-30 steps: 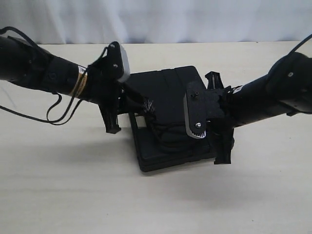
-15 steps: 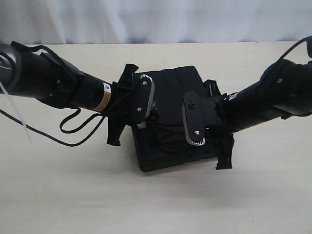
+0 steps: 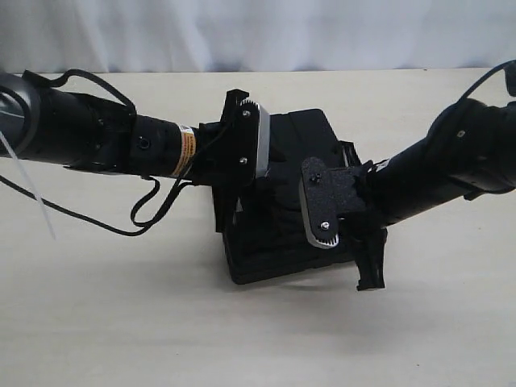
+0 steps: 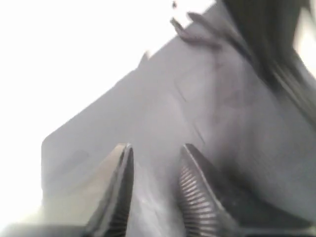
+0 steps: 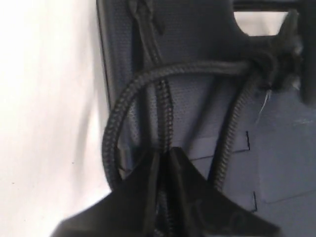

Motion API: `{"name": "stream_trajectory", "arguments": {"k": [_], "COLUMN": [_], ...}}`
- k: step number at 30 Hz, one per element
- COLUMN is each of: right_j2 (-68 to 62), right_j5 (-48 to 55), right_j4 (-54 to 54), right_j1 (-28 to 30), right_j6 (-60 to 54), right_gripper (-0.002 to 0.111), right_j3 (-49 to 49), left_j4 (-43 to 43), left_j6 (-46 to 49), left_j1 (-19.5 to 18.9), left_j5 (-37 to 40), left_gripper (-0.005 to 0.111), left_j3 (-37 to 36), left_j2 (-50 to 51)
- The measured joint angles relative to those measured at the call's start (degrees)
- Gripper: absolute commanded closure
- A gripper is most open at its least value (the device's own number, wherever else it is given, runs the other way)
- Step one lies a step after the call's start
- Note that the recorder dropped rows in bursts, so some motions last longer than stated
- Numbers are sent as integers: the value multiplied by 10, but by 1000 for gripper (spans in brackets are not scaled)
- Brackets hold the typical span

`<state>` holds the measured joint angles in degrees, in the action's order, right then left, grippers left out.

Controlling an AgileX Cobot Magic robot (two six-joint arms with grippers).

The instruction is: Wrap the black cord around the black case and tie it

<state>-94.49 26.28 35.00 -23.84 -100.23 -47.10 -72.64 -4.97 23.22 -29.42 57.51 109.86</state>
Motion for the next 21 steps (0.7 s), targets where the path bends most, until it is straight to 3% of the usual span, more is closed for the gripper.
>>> {"name": "stream_trajectory", "arguments": {"k": [3, 7, 15, 21], "right_j2": [0, 0, 0, 0], "right_j5": [1, 2, -14, -34], "right_j4": [0, 4, 4, 4], "right_j1": [-18, -28, -28, -28], "right_j6": [0, 8, 34, 36], "right_gripper": [104, 104, 104, 104], "right_j3": [-1, -1, -1, -1], "left_j4": [57, 75, 158, 287], "left_j6": [36, 59, 43, 59], "left_j1": [0, 0, 0, 32], "left_j5": [-15, 49, 307, 465], "left_gripper": [75, 75, 75, 99], "left_j3": [0, 0, 0, 10], "left_j2": [11, 11, -73, -124]}}
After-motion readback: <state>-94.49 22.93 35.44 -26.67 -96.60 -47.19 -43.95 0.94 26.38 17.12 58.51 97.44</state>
